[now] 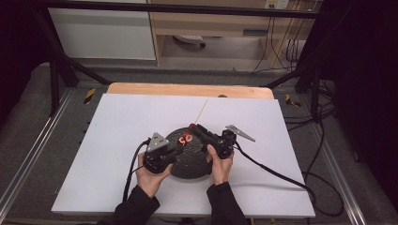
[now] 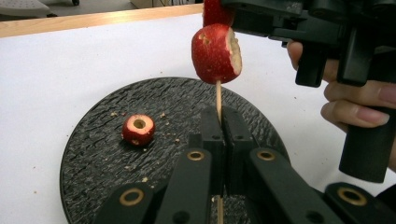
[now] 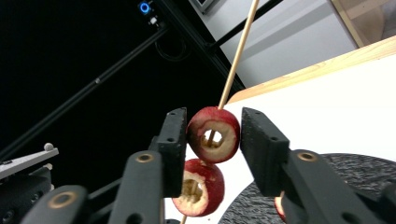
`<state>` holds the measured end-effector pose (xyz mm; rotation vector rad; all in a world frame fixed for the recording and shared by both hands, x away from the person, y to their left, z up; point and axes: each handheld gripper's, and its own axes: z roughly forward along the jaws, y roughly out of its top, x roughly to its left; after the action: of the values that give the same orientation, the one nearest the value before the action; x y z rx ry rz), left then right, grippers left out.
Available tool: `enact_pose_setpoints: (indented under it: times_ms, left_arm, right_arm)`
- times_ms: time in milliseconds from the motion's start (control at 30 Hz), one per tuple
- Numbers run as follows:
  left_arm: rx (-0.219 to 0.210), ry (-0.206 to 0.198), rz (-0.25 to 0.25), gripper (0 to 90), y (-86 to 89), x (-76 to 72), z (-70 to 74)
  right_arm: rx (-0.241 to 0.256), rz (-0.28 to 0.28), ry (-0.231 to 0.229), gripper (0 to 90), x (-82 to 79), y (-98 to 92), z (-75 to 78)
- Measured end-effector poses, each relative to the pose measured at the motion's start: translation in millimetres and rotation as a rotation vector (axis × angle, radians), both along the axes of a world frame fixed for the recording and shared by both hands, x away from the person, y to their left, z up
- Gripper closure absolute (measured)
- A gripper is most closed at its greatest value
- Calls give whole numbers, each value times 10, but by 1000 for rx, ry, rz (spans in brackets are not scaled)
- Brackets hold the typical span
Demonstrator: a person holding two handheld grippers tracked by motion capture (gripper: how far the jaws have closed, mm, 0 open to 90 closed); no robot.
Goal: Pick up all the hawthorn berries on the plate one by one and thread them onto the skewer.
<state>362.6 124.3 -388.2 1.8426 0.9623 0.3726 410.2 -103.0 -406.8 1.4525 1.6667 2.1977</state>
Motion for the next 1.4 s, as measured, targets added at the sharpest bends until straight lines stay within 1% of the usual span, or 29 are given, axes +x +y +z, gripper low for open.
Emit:
enact_pose_setpoints:
  times_ms: [67, 133, 167, 200, 267, 367, 467, 533, 567, 633, 733, 867, 967, 1000, 1067, 1133, 1233, 1300, 1400]
  left_arm:
    - [10, -6, -1, 885, 37, -10, -12]
    - [15, -5, 1, 885, 88, -20, -27]
    - [16, 2, 0, 885, 118, -23, -36]
    - [18, 3, 2, 885, 148, -26, -46]
    - [26, 2, -3, 885, 216, -31, -61]
    - [41, 2, -13, 885, 307, -49, -81]
    - [68, 3, -24, 885, 395, -86, -109]
    - [82, 12, -33, 885, 468, -117, -134]
    - [90, 14, -39, 884, 496, -130, -142]
    - [103, 16, -44, 884, 570, -167, -163]
    - [116, 31, -49, 884, 689, -223, -201]
    - [140, 42, -42, 884, 857, -293, -253]
    - [139, 54, -34, 884, 962, -339, -302]
    - [147, 58, -37, 884, 992, -348, -316]
    - [161, 59, -41, 884, 1028, -371, -343]
    - [163, 62, -44, 884, 1056, -393, -366]
    - [173, 62, -48, 884, 1077, -422, -393]
    - [177, 57, -50, 884, 1084, -426, -402]
    - [175, 63, -53, 884, 1099, -419, -423]
  right_arm:
    - [-30, -1, -2, 497, 1, -21, 22]
    - [-65, 14, 0, 441, 5, -51, 58]
    - [-94, 21, -5, 401, 12, -71, 73]
    - [-121, 32, 1, 375, 14, -89, 90]
    - [-190, 54, 6, 304, 25, -124, 106]
    - [-288, 93, 14, 225, 38, -163, 110]
    - [-390, 114, 29, 166, 46, -188, 93]
    - [-455, 132, 38, 129, 50, -202, 78]
    - [-491, 145, 50, 107, 52, -207, 69]
    - [-537, 162, 62, 84, 55, -216, 56]
    - [-612, 189, 69, 62, 53, -227, 36]
    - [-675, 226, 84, 53, 46, -229, 15]
    - [-709, 243, 87, 49, 42, -229, 7]
    - [-717, 246, 92, 48, 42, -228, 5]
    - [-731, 255, 97, 45, 49, -227, -1]
    - [-747, 260, 103, 42, 59, -225, -6]
    - [-795, 277, 111, 38, 79, -195, 3]
    - [-816, 288, 115, 38, 94, -168, 14]
    - [-849, 301, 120, 37, 128, -105, 45]
